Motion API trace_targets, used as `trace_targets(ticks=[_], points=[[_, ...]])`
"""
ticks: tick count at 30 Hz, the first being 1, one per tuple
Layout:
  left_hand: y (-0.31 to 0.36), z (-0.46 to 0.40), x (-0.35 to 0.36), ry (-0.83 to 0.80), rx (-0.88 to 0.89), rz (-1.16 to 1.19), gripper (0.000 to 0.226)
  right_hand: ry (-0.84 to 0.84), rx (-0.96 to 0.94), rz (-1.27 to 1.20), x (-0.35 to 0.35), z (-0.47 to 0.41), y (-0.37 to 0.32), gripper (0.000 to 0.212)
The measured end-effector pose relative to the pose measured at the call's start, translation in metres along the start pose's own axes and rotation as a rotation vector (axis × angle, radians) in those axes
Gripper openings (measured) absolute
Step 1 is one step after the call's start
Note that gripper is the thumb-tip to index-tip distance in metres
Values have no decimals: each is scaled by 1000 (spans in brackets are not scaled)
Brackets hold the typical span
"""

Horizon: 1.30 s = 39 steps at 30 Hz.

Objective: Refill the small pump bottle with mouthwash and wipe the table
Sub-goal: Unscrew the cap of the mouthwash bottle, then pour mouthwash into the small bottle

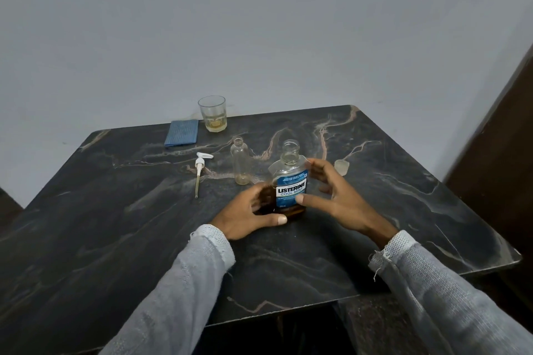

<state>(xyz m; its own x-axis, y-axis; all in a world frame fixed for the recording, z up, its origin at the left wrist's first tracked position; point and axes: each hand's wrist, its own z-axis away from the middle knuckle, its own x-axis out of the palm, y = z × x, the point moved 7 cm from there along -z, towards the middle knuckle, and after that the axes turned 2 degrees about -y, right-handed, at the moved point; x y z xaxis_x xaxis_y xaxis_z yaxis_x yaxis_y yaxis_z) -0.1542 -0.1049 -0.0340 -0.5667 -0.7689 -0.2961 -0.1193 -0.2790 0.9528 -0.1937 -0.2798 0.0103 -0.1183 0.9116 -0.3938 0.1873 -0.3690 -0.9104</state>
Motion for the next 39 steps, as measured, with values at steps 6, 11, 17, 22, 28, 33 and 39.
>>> trace_targets(ticks=[6, 11, 17, 22, 28, 33, 39], points=[[10, 14, -52, 204, 78, 82, 36, 16, 0, -116, 18, -6, 3, 81], [3, 13, -87, 529, 91, 58, 23, 94, 28, -160, 20, -13, 6, 63], [-13, 7, -97, 671, 115, 50, 32, 113, 14, -175, 22, -17, 5, 51], [-15, -8, -99, 681, 133, 67, 47, 111, 12, -184, 22, -17, 5, 60], [-11, -26, -102, 703, 129, 71, 65, 112, -3, -220, 24, -22, 3, 64], [-10, -39, -96, 628, 155, 54, 69, 103, -14, -240, 27, -26, 1, 63], [-11, -50, -82, 496, 133, 46, 55, 96, -29, -195, 25, -31, -3, 61]])
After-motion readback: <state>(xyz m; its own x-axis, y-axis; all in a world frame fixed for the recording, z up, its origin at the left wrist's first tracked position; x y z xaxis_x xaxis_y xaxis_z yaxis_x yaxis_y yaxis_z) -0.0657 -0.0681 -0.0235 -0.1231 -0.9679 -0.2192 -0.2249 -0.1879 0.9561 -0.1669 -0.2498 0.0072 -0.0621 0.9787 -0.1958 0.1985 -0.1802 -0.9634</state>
